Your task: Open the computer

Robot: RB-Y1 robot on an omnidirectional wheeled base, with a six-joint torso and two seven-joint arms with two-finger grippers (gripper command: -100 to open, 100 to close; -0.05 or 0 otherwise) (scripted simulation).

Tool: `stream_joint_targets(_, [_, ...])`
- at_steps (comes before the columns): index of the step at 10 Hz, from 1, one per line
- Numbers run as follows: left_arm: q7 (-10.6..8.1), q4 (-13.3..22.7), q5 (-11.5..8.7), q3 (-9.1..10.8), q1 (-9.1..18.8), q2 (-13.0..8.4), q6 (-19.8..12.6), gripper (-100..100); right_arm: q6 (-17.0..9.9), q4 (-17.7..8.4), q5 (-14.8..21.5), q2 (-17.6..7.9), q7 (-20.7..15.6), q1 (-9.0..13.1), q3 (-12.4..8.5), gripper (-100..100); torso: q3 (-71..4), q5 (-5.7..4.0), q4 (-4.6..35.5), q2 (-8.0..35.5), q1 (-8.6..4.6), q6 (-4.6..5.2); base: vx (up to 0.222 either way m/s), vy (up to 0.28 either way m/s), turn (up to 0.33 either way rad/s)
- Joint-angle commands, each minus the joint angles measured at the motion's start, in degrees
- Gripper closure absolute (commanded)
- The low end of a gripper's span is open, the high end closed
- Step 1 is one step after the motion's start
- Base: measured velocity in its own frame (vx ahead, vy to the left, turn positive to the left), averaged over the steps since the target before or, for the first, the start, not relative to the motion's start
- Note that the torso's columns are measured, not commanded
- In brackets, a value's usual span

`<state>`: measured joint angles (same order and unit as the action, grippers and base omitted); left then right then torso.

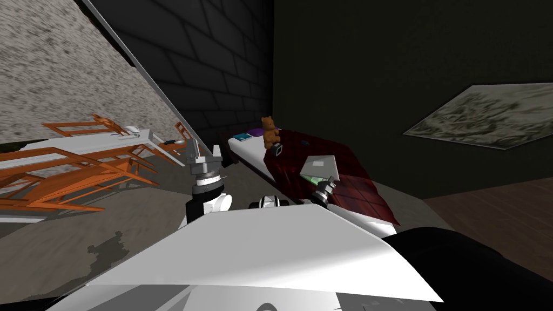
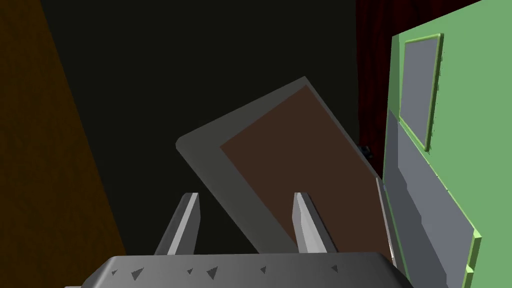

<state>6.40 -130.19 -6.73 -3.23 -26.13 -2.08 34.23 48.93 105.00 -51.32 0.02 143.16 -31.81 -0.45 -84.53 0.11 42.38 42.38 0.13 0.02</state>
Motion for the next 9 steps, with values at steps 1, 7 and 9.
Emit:
stream_joint_targets(1, [0.0, 0.0, 0.0, 0.0, 0.0, 0.0, 0.0, 0, 0.88, -1.8, -0.39, 0.28, 2.23, 1.05, 0.02, 100, -0.04, 0.03, -0.02, -0.05, 0.09, -0.03, -0.018, -0.02, -0.02])
stream_joint_targets(7, [0.0, 0.0, 0.0, -0.01, 0.0, 0.01, 0.0, 0, -1.71, 0.18, -9.28, -3.54, -4.11, 4.35, -2.13, -100, -0.05, 0.0, -0.04, -0.08, 0.02, -0.03, -0.031, 0.029, -0.002])
stream_joint_targets(9, [0.0, 0.0, 0.0, -0.01, 0.0, 0.01, 0.0, 0, -3.05, 1.46, -12.79, -5.53, -7.27, 5.75, -3.18, -100, 0.01, 0.01, 0.0, 0.03, -0.04, -0.01, -0.036, 0.047, 0.003])
